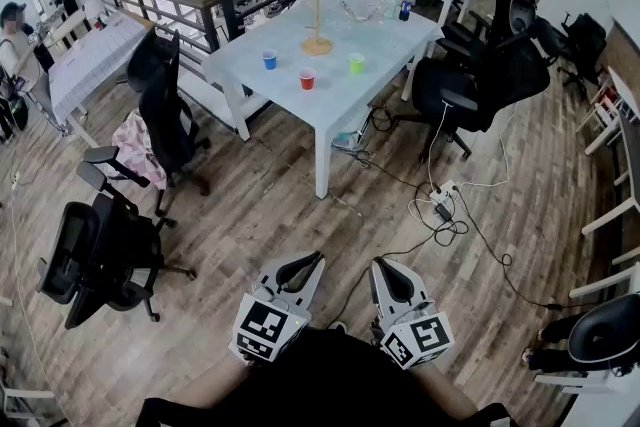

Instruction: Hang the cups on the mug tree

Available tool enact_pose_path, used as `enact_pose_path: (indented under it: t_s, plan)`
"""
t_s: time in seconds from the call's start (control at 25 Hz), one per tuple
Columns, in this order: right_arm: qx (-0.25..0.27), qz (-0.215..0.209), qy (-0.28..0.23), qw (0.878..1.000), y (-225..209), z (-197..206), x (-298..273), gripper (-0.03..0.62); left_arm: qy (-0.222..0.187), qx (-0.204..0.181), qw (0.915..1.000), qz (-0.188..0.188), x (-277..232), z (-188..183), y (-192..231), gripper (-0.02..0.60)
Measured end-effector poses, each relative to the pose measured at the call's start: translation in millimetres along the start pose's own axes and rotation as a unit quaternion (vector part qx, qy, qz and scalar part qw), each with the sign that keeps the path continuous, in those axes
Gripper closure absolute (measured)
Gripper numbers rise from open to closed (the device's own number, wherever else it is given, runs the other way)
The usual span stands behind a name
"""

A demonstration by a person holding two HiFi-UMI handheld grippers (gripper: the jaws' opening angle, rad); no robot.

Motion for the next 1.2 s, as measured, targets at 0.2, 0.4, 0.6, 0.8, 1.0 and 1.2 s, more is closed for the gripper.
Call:
enact_pose_path:
  t_s: [0.2,0.4,0.6,0.8,1.0,1.2]
  plan:
    - [0.010,-0.015,0.006,1.000,-5,3,-19,0.568,0.003,0.008,1.0000,-0.002,-11,2,17,0.552]
    - [0.013,-0.017,0.018,1.000,-8,1,-45,0.568,0.007,0.014,0.9999,0.002,-25,-2,43,0.551]
    - [0.006,-0.006,-0.002,1.000,-11,-10,-80,0.567,0.007,0.013,0.9998,0.010,-38,-12,81,0.552]
    - [0.009,0.015,-0.001,1.000,-6,-21,-130,0.566,0.003,0.010,0.9997,0.022,-49,-22,134,0.551]
    - [0.014,0.019,0.010,1.000,4,-29,-193,0.567,-0.003,0.015,0.9995,0.029,-59,-31,200,0.552]
    - [0.012,0.015,0.027,0.999,16,-31,-255,0.567,-0.002,0.026,0.9991,0.034,-63,-31,265,0.551]
Point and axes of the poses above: the fingertips, and each gripper's own axes: x backward along the fingers, y to its left, z out of its underside, the point moved 10 cm from there along x, backward along the fingers, and after that the axes turned 4 degrees about z, right-handed, at the moved point
